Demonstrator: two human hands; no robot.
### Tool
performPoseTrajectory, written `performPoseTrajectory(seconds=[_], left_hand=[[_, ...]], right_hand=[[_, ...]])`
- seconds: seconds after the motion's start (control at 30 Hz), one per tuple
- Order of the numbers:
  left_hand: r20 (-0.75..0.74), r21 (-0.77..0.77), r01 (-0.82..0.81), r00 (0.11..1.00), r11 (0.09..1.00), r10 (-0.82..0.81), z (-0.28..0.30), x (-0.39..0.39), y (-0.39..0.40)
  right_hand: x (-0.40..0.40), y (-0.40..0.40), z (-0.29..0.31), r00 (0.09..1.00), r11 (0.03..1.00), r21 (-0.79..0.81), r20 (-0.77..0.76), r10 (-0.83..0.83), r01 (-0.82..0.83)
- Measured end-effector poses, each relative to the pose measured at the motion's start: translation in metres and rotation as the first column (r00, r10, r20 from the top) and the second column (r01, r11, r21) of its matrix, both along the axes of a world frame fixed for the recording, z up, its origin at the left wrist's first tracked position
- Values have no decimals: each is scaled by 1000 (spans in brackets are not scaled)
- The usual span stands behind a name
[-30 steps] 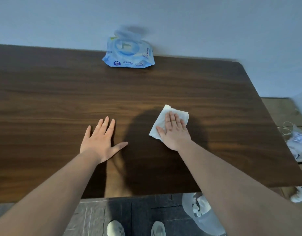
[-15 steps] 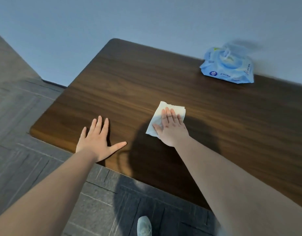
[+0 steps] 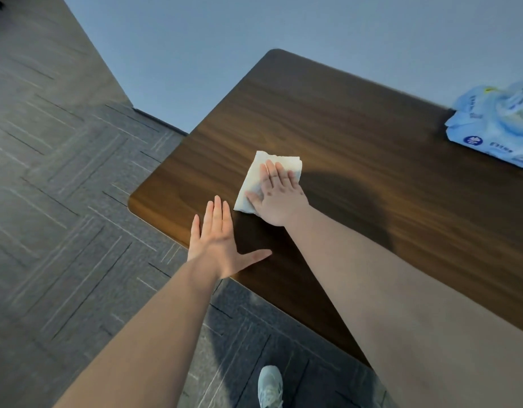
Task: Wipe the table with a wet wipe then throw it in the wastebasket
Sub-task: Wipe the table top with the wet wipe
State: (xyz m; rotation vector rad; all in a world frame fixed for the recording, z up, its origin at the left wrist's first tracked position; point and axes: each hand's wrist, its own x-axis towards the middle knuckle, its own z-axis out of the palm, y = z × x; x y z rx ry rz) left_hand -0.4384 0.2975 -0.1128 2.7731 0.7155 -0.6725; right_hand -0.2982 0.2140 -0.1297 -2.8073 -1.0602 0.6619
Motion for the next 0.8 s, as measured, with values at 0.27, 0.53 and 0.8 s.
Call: performPoseTrajectory(seconds=[0.27, 0.53, 0.8], left_hand=[[109, -31, -11, 994, 999, 14, -2, -3, 0], [63, 51, 15, 998, 999, -18, -6, -1, -1], [41, 26, 48, 998, 999, -49, -2, -3, -3]], right_hand=[[-7, 50, -3, 996, 995, 50, 34, 84, -86], [-14, 38, -2, 994, 993, 45, 41, 106, -108], [-25, -50, -1, 999, 1000, 21, 26, 21, -22]])
